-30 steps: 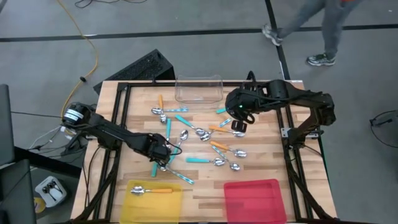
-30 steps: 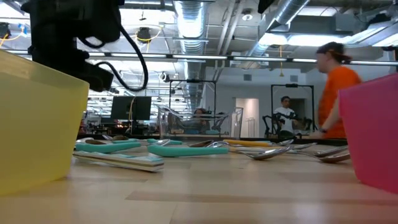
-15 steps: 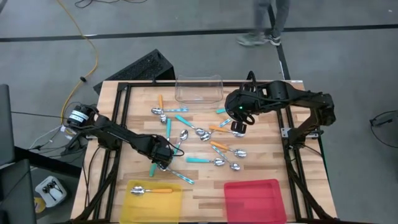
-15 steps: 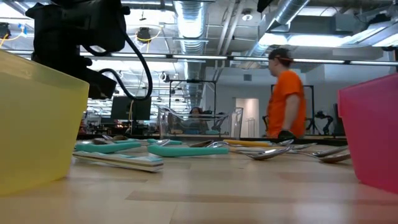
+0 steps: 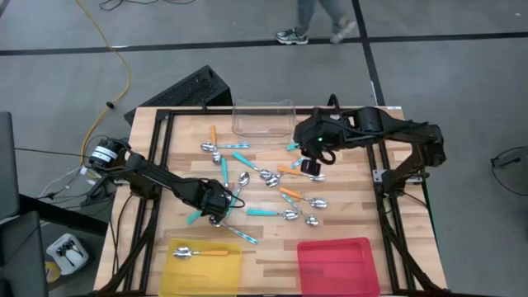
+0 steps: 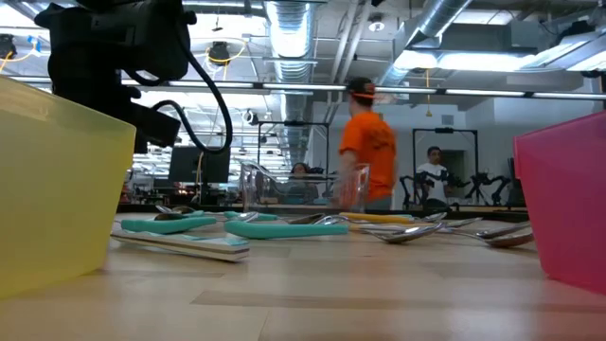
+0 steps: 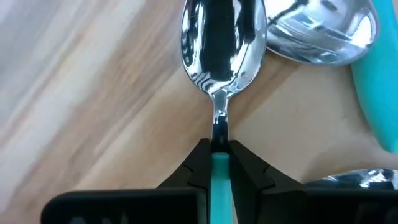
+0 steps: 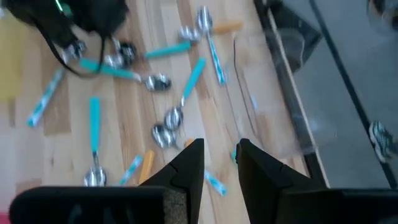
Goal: Sort silverware by color (type)
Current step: Put the blue spoon into the transparent bin
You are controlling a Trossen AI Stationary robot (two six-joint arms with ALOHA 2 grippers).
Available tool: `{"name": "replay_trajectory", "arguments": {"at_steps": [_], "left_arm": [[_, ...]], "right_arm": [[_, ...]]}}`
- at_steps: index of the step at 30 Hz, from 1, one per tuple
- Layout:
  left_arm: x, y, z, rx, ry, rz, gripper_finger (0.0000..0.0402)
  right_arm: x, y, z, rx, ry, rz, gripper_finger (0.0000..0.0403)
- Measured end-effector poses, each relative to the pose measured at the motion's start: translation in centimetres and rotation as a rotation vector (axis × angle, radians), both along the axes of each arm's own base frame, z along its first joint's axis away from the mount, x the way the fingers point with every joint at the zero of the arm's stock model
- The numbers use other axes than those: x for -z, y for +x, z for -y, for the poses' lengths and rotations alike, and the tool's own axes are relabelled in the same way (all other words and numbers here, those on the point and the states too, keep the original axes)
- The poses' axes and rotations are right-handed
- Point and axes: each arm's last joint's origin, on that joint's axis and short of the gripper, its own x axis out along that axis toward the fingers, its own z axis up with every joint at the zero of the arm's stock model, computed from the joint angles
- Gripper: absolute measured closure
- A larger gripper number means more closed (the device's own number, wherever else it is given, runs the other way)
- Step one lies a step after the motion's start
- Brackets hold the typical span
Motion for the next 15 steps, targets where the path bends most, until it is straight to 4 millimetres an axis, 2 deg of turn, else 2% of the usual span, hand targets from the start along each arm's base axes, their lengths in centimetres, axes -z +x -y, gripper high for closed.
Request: {"name": "replay_trajectory", "arguments": {"at_steps": [2,7,11,15], "left_arm": [[-0.7,-0.3,-0.4,0.000,0.065,0.023,0.0388],[-3.8,-0.7,-1.0,-0.006,0.139,0.109,0.0388],[-6.9,-1.0,-1.6,-0.014,0.218,0.243,0.0388],[-10.0,-1.1,-2.0,0.025,0.333,0.385,0.0388]], "right_arm": [[-0.9,-0.3,-0.2,-0.030,-0.016,0.069,0.0284],[-2.4,-2.0,-0.1,-0.036,-0.020,0.139,0.0284],[-3.6,-3.6,0.0,-0.039,-0.010,0.203,0.0284],[-6.3,-4.9,-1.7,-0.308,0.064,0.471,0.0285]]}}
